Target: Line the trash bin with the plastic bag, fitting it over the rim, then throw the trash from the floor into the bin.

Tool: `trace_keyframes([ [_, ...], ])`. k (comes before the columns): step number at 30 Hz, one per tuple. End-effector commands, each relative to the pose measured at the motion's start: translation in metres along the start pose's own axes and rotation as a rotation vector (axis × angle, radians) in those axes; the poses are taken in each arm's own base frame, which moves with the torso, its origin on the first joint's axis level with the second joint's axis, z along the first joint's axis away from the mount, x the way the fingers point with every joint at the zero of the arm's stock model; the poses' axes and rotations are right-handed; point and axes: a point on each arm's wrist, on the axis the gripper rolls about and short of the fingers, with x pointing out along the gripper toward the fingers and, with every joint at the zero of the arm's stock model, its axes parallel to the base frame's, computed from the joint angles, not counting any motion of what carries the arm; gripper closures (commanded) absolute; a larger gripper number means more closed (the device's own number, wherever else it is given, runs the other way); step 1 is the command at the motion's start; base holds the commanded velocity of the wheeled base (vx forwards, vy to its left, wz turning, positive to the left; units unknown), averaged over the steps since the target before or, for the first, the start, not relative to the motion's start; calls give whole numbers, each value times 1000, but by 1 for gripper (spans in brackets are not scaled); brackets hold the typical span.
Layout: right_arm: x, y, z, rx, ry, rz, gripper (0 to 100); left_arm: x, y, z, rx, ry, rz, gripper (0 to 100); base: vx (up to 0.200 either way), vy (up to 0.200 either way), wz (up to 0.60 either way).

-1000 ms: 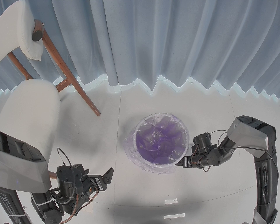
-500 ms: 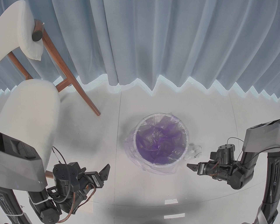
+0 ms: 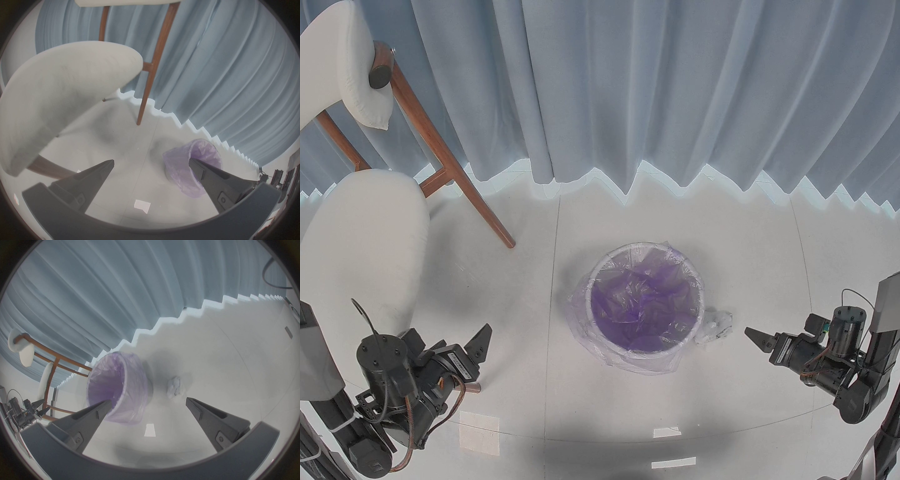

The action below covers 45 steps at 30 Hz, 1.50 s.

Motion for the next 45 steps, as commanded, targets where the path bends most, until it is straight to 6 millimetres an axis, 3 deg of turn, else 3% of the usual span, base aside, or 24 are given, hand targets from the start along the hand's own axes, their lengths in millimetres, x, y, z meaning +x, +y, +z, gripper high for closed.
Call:
trace_keyframes([
  [1, 16, -12, 16, -23, -63, -18, 0, -15, 9, 26, -60, -116, 13, 0, 0, 0, 0],
  [10, 58, -13, 42, -30, 39, -69, 0, -29, 5, 39, -92, -188, -32, 0, 0, 0, 0],
  [14, 67, -11, 50, -86, 32, -65, 0, -31, 4, 41, -94, -199, -40, 0, 0, 0, 0],
  [20, 58, -12, 38, -99, 72, -71, 0, -32, -1, 37, -94, -169, -67, 0, 0, 0, 0],
  [27, 38, -15, 21, -96, 56, -66, 0, -24, -9, 7, -28, 15, -99, 0, -171, 0, 0],
  [29, 38, -15, 21, -96, 56, -66, 0, -24, -9, 7, -28, 15, -99, 0, -200, 0, 0],
  [30, 31, -16, 14, -97, 39, -60, 0, -13, -8, -8, 9, 96, -101, 0, -200, 0, 0],
  [36, 28, -16, 13, -91, 1, -46, 0, 14, -13, -23, 15, 141, -127, 0, -200, 0, 0],
  [37, 27, -14, 15, -82, -21, -35, 0, 32, -18, -28, 5, 137, -125, 0, -200, 0, 0],
  [43, 24, -3, 12, -66, -40, 10, 0, 92, -25, -60, -36, 203, -179, 0, -67, 0, 0],
  [45, 24, 0, 11, -68, -42, 21, 0, 101, -25, -65, -38, 216, -193, 0, 0, 0, 0],
])
